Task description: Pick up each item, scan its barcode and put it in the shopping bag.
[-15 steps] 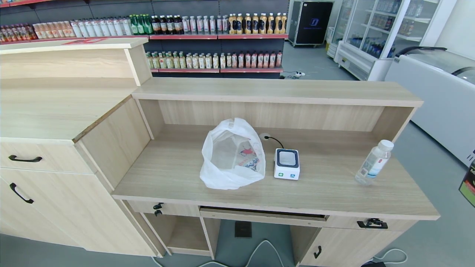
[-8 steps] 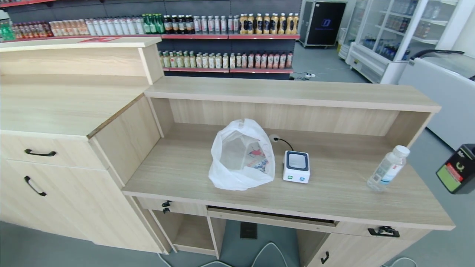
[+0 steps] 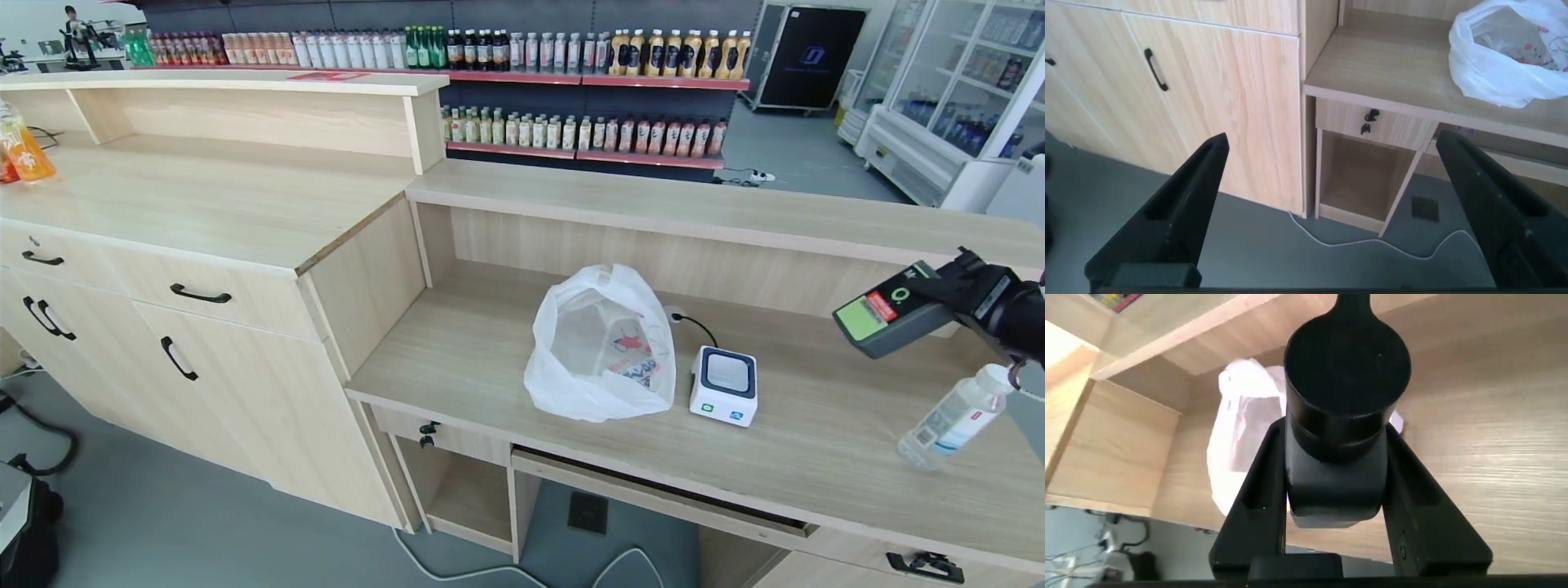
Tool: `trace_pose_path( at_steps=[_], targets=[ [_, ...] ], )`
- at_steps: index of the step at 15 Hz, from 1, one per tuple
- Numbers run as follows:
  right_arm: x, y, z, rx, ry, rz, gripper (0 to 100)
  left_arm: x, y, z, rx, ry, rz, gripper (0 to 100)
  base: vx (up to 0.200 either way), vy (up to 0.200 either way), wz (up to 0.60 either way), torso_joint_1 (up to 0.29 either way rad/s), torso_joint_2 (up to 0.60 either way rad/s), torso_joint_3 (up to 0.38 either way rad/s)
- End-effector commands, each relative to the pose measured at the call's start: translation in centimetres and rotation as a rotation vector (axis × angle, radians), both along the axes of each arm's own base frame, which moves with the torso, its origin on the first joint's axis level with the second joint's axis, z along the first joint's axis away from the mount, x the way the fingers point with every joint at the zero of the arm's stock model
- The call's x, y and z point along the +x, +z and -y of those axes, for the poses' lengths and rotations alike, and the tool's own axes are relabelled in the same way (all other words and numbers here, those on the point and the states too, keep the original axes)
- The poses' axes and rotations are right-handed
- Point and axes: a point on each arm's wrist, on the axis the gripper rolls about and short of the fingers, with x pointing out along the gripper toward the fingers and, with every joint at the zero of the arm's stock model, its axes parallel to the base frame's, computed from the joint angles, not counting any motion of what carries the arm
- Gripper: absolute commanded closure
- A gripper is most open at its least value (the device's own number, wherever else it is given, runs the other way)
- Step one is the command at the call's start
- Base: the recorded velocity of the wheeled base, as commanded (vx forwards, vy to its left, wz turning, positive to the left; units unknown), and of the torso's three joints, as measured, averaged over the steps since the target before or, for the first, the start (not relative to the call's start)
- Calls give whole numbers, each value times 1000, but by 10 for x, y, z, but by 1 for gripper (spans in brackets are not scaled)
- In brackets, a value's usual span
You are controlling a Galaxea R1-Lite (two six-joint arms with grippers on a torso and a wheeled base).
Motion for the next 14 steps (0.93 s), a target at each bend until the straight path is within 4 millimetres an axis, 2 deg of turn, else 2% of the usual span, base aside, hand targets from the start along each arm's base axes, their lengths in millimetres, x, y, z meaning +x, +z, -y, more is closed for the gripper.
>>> trace_pose_path(
  at_steps=[1,2,3,5,10,14],
  targets=[
    [37,-25,7,67,6,-126,100,0,0,0,0,1,0,0,0,0,0,0,0,0],
    [38,-25,7,68,9,-128,100,0,0,0,0,1,0,0,0,0,0,0,0,0],
    [52,-31,11,85,45,-150,100,0,0,0,0,1,1,0,0,0,0,0,0,0],
    [65,-45,13,38,66,-177,100,0,0,0,0,1,1,0,0,0,0,0,0,0],
    [73,-72,16,-43,126,-234,100,0,0,0,0,1,1,0,0,0,0,0,0,0],
    [79,-74,17,-33,196,-213,100,0,0,0,0,1,1,0,0,0,0,0,0,0]
  ],
)
